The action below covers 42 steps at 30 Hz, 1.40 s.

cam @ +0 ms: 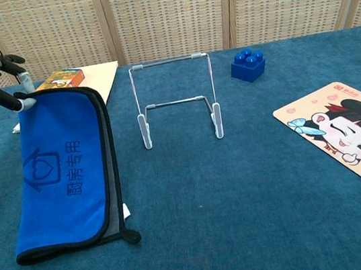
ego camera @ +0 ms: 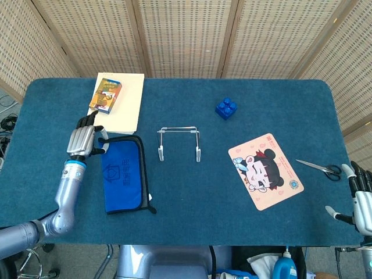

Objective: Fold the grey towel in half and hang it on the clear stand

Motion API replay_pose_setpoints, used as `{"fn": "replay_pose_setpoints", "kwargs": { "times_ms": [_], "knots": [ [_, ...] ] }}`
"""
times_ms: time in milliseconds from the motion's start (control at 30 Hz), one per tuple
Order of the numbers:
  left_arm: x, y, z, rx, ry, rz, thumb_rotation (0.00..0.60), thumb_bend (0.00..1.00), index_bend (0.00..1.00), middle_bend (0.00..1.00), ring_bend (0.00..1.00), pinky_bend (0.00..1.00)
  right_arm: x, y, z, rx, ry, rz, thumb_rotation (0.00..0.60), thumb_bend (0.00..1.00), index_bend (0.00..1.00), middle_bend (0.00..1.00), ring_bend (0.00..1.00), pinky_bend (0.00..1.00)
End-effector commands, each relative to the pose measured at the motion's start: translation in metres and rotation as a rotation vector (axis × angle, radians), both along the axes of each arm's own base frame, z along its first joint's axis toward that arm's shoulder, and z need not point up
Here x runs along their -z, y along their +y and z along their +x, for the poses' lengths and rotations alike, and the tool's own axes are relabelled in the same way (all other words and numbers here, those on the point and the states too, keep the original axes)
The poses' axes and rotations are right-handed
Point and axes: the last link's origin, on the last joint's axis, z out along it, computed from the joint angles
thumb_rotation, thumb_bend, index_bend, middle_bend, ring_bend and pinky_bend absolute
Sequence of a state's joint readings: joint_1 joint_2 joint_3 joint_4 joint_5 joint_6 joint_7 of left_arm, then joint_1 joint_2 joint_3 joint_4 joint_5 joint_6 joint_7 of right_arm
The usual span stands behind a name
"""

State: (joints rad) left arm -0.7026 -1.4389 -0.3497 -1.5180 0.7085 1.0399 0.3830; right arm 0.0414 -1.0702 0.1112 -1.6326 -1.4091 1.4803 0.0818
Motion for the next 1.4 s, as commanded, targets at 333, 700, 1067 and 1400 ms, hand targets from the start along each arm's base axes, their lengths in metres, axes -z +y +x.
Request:
{"fn": "replay_pose_setpoints", "kwargs": {
  "times_ms": [333,700,1067,1400],
  "knots": [
    [-0.061,0.016,0.052,0.046,0.018,0.1,0.6,0.59,0.89,0.0,0.0,0.0,-0.007,-0.003,-0.005,0.021,-0.028,-0.015,0.6,0.0,0.0,0.0,0.0,0.0],
    [-0.082,0.026,0.09,0.076,-0.008,0.152,0.6,0.59,0.89,0.0,0.0,0.0,-0.016,-0.006,-0.012,0.038,-0.062,-0.029,0.6,0.0,0.0,0.0,0.0,0.0],
    [-0.108,0.051,0.142,0.242,-0.136,0.359,0.6,0.59,0.89,0.0,0.0,0.0,-0.018,-0.008,-0.016,0.052,-0.07,-0.029,0.6,0.0,0.0,0.0,0.0,0.0],
    [-0.102,0.067,0.197,0.262,-0.227,0.356,0.6,0.59,0.89,0.0,0.0,0.0,-0.02,-0.011,-0.02,0.073,-0.071,-0.036,0.6,0.0,0.0,0.0,0.0,0.0]
  ]
}}
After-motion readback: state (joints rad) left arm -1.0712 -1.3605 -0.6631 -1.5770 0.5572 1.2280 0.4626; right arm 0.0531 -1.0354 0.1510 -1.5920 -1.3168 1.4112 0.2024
